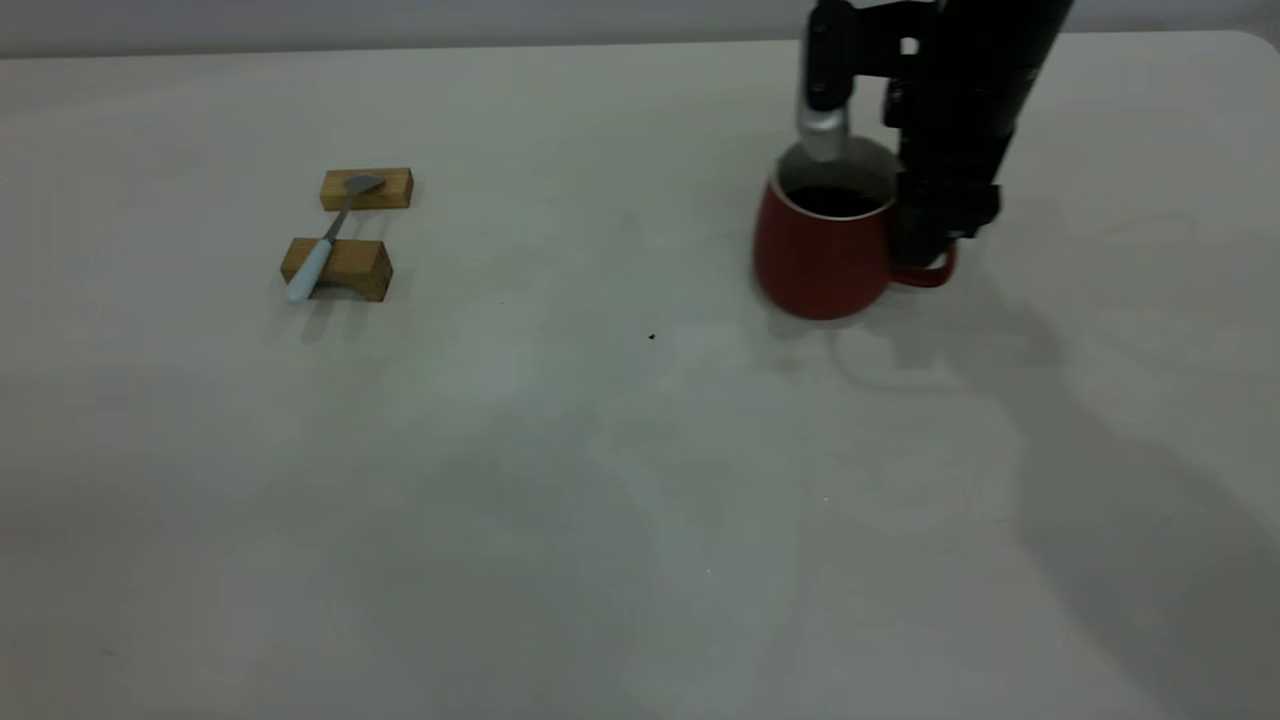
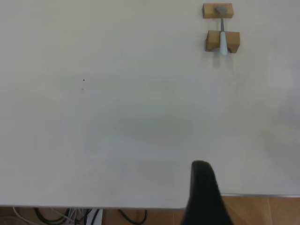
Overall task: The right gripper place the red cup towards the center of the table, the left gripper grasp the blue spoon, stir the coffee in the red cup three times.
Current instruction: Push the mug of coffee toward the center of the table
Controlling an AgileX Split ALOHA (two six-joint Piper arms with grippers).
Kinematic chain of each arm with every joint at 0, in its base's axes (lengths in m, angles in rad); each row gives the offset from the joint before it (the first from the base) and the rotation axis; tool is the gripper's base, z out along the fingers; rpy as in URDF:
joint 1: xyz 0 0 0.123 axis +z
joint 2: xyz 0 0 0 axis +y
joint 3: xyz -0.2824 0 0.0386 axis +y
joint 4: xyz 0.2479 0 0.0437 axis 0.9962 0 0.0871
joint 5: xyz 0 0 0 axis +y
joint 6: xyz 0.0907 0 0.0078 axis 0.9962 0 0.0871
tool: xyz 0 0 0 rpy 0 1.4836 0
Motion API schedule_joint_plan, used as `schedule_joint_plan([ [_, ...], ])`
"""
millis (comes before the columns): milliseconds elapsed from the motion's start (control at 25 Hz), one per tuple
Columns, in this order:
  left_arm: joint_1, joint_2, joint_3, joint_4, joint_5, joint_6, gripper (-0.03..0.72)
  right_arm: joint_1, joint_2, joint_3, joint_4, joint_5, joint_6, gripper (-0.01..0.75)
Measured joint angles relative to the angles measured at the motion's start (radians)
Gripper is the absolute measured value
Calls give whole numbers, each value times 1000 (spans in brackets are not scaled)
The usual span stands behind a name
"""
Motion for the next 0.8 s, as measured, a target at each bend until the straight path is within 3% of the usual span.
schedule_joint_plan([
  [800, 0, 0, 0, 0, 0, 0, 577, 100, 5, 0, 342, -69, 0, 578],
])
